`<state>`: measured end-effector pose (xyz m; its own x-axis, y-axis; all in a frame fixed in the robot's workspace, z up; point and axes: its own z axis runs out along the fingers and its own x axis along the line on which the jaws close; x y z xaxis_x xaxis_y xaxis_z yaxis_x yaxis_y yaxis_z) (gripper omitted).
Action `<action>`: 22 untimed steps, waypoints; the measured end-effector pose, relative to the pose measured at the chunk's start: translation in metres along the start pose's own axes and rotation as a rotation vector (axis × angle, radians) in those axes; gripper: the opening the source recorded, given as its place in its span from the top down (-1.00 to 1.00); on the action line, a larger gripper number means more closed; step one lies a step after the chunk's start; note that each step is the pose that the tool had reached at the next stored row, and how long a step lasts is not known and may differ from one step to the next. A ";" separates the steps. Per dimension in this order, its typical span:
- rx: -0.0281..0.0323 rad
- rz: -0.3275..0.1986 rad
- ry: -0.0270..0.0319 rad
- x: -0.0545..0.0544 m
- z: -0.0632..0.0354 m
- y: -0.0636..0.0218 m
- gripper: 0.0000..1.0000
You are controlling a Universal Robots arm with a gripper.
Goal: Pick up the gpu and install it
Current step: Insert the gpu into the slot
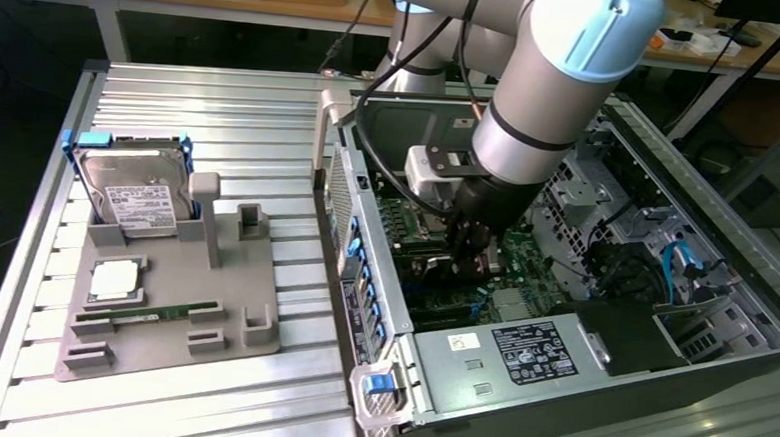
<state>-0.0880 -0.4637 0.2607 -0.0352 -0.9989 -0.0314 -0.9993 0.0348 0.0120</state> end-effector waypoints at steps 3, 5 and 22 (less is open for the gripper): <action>0.0000 0.000 -0.0001 0.000 0.0010 0.0001 0.46; 0.0000 0.000 0.0000 0.000 0.0015 0.0000 0.46; 0.0000 0.000 0.0000 0.000 0.0061 0.0003 0.46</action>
<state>-0.0883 -0.4636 0.2546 -0.0352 -0.9989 -0.0314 -0.9993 0.0348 0.0120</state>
